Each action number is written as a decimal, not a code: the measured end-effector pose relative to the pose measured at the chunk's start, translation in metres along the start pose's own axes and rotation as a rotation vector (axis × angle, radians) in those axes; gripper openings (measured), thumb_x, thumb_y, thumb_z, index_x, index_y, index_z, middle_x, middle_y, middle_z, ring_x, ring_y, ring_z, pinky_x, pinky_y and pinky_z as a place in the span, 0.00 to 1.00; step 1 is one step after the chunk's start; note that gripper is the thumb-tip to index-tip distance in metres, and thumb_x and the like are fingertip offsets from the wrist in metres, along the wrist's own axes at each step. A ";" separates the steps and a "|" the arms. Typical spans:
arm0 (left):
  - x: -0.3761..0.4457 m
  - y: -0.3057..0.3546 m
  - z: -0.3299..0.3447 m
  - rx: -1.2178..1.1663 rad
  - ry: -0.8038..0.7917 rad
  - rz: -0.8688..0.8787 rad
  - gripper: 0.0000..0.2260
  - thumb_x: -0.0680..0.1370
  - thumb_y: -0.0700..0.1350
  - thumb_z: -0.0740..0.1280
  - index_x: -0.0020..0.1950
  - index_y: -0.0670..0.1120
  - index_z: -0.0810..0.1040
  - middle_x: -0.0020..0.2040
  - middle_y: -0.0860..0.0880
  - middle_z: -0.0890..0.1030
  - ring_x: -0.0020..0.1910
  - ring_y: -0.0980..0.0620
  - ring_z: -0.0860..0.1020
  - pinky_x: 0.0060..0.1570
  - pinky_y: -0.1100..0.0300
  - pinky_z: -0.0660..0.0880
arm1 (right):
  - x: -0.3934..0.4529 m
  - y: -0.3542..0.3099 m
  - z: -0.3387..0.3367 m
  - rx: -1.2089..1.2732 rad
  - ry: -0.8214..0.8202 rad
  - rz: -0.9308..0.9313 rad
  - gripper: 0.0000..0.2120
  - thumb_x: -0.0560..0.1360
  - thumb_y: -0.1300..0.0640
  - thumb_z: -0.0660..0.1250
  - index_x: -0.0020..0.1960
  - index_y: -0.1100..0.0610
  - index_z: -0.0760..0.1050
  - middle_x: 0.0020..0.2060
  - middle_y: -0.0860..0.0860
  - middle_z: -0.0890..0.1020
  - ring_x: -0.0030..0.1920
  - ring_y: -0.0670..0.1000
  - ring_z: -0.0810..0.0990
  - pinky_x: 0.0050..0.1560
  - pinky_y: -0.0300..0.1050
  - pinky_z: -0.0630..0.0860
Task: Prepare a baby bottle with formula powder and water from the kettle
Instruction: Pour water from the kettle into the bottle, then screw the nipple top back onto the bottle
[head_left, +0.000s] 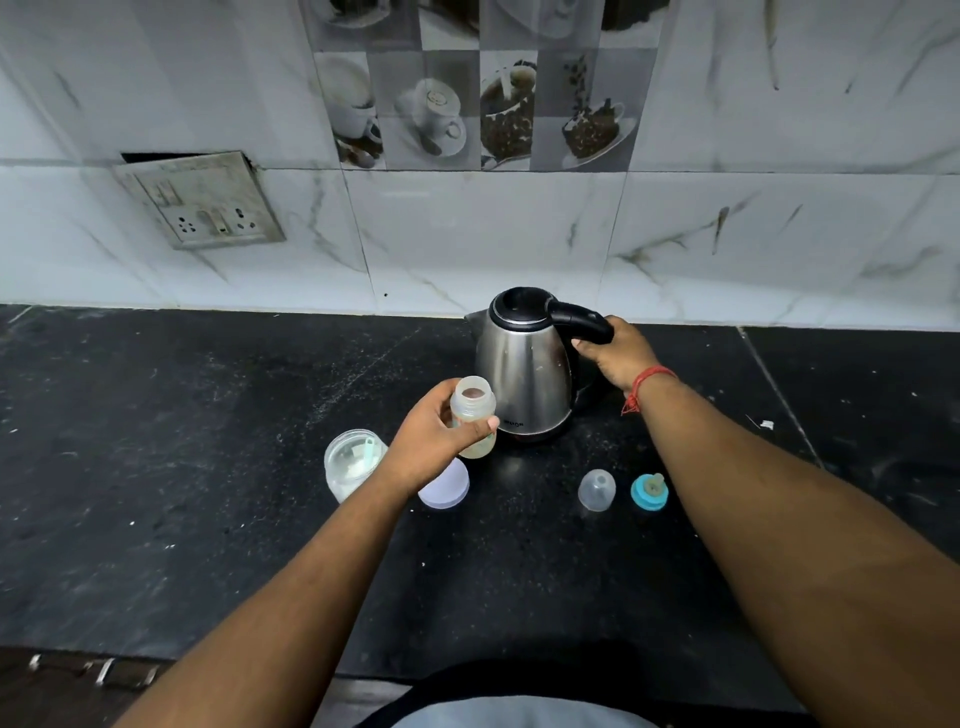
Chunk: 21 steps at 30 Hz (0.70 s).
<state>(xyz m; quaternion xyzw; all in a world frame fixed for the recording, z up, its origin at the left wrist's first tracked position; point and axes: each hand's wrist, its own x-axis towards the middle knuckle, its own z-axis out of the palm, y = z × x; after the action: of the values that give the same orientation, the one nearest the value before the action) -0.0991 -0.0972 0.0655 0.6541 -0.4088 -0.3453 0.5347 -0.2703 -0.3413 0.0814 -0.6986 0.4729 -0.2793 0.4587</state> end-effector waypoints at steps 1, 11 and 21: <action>0.001 0.000 0.002 -0.001 -0.006 0.003 0.18 0.75 0.45 0.79 0.60 0.59 0.79 0.55 0.59 0.86 0.56 0.56 0.83 0.61 0.50 0.80 | -0.001 0.004 0.000 -0.015 -0.005 0.015 0.11 0.75 0.56 0.75 0.56 0.53 0.78 0.48 0.50 0.83 0.52 0.53 0.81 0.53 0.43 0.72; 0.000 -0.004 0.013 0.018 -0.032 0.030 0.19 0.73 0.48 0.80 0.60 0.60 0.79 0.55 0.61 0.85 0.55 0.61 0.83 0.51 0.71 0.76 | -0.015 0.013 -0.011 -0.158 -0.035 0.052 0.24 0.75 0.53 0.75 0.66 0.52 0.68 0.61 0.53 0.78 0.58 0.53 0.77 0.57 0.44 0.70; -0.009 -0.023 0.032 0.060 -0.086 -0.027 0.20 0.73 0.49 0.80 0.61 0.60 0.79 0.56 0.58 0.85 0.57 0.58 0.83 0.59 0.62 0.77 | -0.053 0.050 -0.033 -0.285 -0.072 0.036 0.29 0.78 0.48 0.70 0.75 0.57 0.67 0.72 0.56 0.69 0.69 0.55 0.73 0.71 0.51 0.70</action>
<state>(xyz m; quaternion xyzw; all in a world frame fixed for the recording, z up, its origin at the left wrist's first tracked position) -0.1282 -0.1000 0.0371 0.6598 -0.4328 -0.3680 0.4918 -0.3390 -0.3120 0.0526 -0.7576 0.5033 -0.1758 0.3767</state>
